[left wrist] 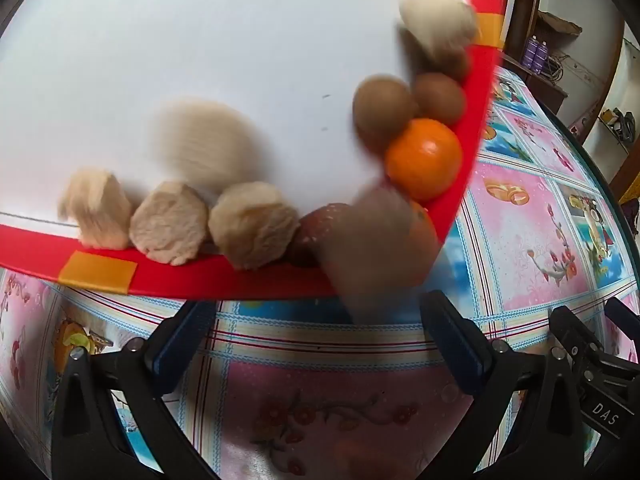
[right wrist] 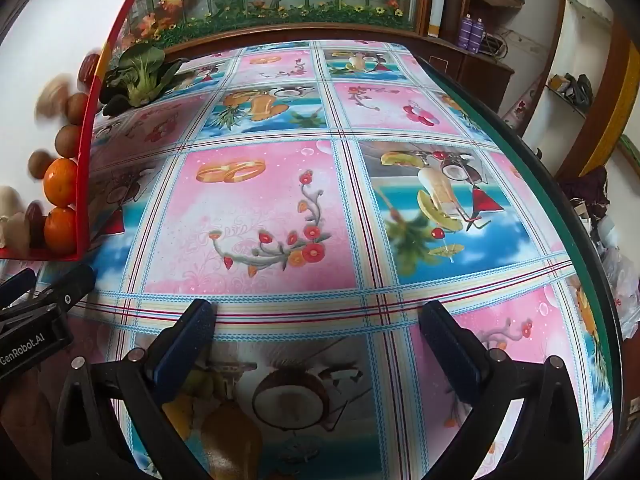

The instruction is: Organize fruits

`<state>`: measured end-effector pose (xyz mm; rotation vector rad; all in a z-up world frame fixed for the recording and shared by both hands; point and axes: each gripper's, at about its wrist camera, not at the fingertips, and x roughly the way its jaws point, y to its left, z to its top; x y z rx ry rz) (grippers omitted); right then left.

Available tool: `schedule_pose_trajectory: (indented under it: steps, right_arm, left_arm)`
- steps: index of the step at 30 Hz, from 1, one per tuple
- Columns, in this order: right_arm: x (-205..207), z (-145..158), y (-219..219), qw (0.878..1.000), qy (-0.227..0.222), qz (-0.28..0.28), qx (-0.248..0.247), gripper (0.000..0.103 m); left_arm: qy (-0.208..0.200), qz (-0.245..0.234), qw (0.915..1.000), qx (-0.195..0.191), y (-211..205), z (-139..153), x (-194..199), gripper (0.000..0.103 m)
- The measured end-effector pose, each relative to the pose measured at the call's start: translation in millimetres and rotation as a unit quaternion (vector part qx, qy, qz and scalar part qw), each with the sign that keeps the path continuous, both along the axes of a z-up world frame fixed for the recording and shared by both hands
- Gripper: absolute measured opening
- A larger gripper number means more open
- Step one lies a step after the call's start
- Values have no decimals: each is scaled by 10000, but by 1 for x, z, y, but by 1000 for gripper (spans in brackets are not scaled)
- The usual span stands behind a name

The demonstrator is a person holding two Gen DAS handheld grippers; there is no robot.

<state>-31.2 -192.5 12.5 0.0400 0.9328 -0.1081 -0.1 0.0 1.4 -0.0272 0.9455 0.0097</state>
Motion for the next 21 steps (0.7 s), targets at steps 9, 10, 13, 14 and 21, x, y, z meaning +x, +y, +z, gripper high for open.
schedule_pose_trajectory:
  steps: [9, 10, 13, 14, 21]
  right_arm:
    - [0, 0, 0, 10000, 5, 1, 4, 103]
    - [0, 0, 0, 10000, 10, 1, 2, 103]
    - [0, 0, 0, 10000, 9, 1, 0, 103]
    - [1, -1, 1, 10000, 6, 1, 1, 103]
    - [2, -3, 3, 10000, 6, 3, 2, 103]
  left_arm:
    - [28, -3, 10000, -3, 0, 0, 3, 103]
    - [30, -3, 10000, -4, 1, 1, 3, 103]
    - [29, -3, 10000, -1, 1, 1, 4, 103]
    - [33, -3, 10000, -2, 2, 1, 5, 103]
    - [51, -2, 10000, -4, 5, -1, 11, 103]
